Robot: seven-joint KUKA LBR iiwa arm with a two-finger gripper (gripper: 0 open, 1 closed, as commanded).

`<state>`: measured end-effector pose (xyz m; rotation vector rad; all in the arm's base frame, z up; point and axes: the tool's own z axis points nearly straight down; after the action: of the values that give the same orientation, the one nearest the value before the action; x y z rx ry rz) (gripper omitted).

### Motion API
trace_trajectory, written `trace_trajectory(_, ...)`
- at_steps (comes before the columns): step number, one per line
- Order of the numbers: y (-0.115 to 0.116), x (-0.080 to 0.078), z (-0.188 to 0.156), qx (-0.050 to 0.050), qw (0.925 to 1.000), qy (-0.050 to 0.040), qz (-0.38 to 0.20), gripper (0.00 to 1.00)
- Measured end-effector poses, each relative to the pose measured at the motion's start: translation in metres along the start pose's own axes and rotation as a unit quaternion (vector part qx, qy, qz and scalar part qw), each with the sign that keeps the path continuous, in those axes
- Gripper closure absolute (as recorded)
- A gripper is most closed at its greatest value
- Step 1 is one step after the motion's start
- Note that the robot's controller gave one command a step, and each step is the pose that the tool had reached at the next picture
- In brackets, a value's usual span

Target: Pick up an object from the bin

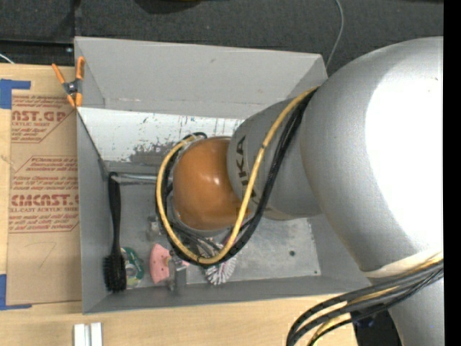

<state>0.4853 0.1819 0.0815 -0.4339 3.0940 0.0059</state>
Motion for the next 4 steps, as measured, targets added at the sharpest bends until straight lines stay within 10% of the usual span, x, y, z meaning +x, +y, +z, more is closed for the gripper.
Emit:
trace_trajectory(1, 0.000, -0.003, 0.008, -0.001, 0.9801, -0.0065, -0.198, 1.00)
trace_trajectory(4, 0.001, -0.002, -0.052, -0.002, 0.9802, -0.0034, -0.198, 1.00)
